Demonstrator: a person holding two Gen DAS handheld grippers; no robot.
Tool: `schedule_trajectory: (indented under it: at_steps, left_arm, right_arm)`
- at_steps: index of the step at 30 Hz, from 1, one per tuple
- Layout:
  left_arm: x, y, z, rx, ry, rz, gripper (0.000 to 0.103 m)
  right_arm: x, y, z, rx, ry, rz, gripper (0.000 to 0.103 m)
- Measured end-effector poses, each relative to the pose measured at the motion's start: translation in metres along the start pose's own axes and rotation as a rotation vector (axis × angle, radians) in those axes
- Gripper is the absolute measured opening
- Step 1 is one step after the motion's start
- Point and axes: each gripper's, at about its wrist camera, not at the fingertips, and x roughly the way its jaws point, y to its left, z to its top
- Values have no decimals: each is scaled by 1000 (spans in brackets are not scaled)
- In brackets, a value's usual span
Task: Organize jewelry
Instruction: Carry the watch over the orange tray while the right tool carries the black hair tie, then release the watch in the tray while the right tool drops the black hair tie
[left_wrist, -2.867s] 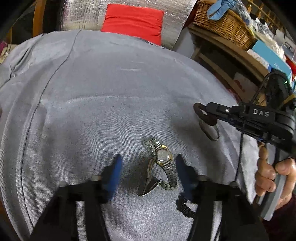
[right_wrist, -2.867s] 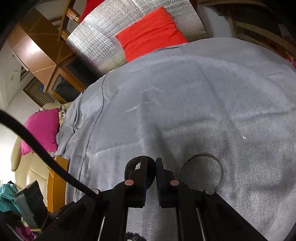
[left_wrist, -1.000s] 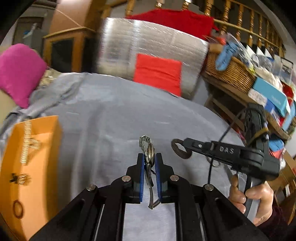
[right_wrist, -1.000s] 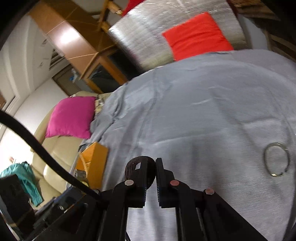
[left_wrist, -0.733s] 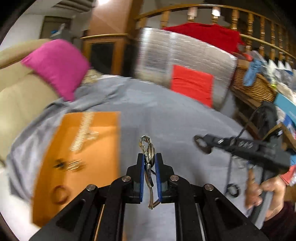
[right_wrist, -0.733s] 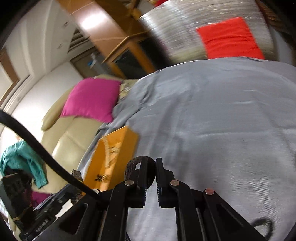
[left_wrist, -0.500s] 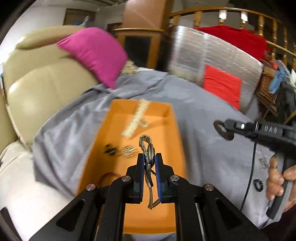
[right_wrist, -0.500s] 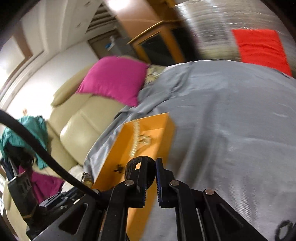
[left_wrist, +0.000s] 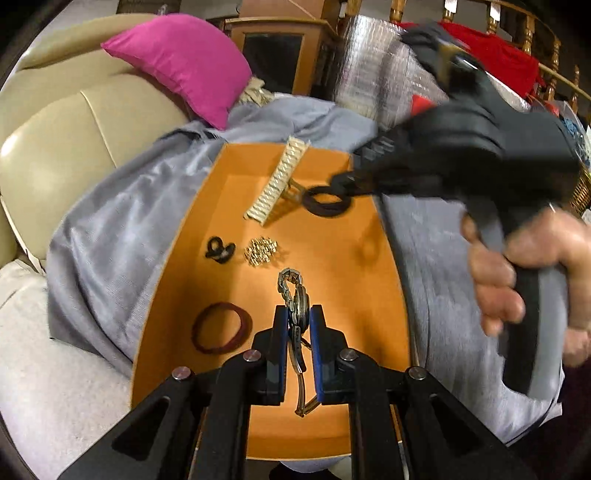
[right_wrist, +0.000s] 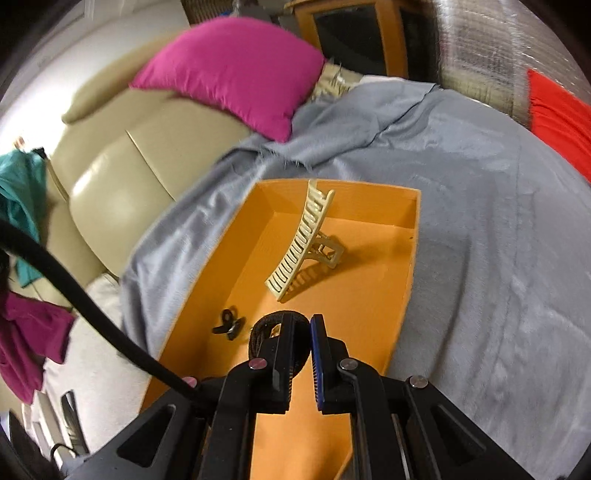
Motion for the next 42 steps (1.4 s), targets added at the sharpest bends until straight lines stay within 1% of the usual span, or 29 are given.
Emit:
schedule_trajectory:
  at_steps: [5,9,15,21,24,26,27,29,31,32,33,37,39,42]
  left_arm:
    - [22,6,-3,-10,70,3,12]
    - [35,17,-3,-29,106,6,12]
    - [52,24,-8,-54,160,-12,12]
    - [57,23,-8,-51,172,-7,12]
    - [60,21,-5,-44,186,-6,13]
    - [61,22,-2,-51,191,3,13]
    - [61,22,-2,-51,188,8,14]
    - [57,22,1,-52,179,14,20]
    - [50,22,5,-54,159,23,38]
    - [46,21,7,-54,145,30,44]
    - [42,20,9,-52,132,36,45]
    - [20,9,18,-37,84,47,47]
    - [5,-4,23,-20,51,45,47]
    - [-13,-26,30,13,10,31,51]
  right_arm:
    - [29,14,11,-55,56,-13,10]
    - [50,18,17,-80,92,-28,10]
    - [73,18,15,-106,149,-64,10]
    - [89,16,9,-120,197,-88,10]
    - [93,12,8,-96,227,-91,11]
    - [94,7,10,-70,243,-83,15]
    - [92,4,11,-54,246,-79,20]
    - [83,-1,13,-29,234,-46,27]
    - [68,-6,16,-15,199,-18,35]
    - [58,-10,17,-5,175,-11,42]
    - [47,-14,19,5,149,-1,47]
    - [3,-34,20,61,63,25,47]
    - [-24,-54,17,105,20,36,47]
    - [-62,-84,8,152,-28,23,47]
